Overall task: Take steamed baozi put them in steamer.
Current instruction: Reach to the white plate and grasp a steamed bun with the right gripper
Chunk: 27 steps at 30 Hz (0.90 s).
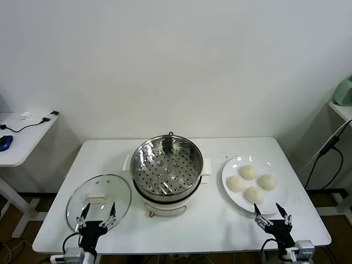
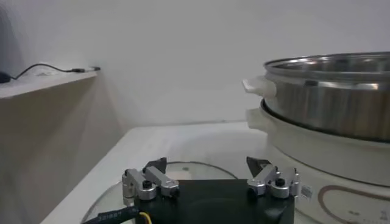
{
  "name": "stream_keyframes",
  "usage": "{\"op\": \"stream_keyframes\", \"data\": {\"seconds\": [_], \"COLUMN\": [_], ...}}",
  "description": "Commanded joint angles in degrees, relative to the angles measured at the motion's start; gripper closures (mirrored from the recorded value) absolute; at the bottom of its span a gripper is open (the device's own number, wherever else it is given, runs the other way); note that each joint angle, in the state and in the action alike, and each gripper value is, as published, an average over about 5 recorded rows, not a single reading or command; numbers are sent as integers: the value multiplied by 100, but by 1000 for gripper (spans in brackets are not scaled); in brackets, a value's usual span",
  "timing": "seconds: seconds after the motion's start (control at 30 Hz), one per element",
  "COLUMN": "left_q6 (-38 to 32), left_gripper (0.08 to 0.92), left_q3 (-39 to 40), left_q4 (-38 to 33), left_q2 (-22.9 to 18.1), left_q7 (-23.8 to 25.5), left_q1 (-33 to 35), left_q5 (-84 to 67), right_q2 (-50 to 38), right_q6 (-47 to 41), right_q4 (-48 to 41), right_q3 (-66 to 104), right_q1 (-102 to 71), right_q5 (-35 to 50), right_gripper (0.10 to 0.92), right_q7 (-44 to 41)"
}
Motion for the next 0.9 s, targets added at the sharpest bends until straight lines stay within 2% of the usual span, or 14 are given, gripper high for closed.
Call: {"op": "stream_keyframes", "data": {"seconds": [0.03,0.13,0.23,0.37,0.5,0.6,0.7,0.9], "left_q6": [-42,-56,-81,-116,-136,-157,-182,-217], "left_gripper": [177,177,177,177,177,177,177,177], "left_q3": [20,22,25,41,78,107,139,155], "left_q4": [-26,-28,-26,-18,-37,-24,28,140], "left_q2": [48,70,98,112,101,91,92,104], "left_q7": [45,45,42,47,71,88,97,101], "left_q1": [-16,-14,-2,6,6,0,-11,-53], "left_q5": [-23,-41,-62,-52,-12,15,35,60], "right_q2": [-969,-1569,-2343,-3369,-3982,-4087,-3880,-2854], "right_q6": [-873,-1006,-1022,-910,-20,634,1126,1239], "right_q4": [-713,-1361,-2048,-2796,-3412,-3830,-4343,-5247], "right_q3": [-265,-955,-2050,-3928,-5662,-7138,-8797,-11067], "right_q1": [2050,3233,4460,6022,7498,8780,10162,11801], "right_q5": [7,-144,-356,-714,-1242,-1465,-1541,-1408], "right_gripper": [203,203,203,203,203,203,203,203], "right_q7": [-102,-504,-1436,-3200,-5272,-6376,-7102,-7482]}}
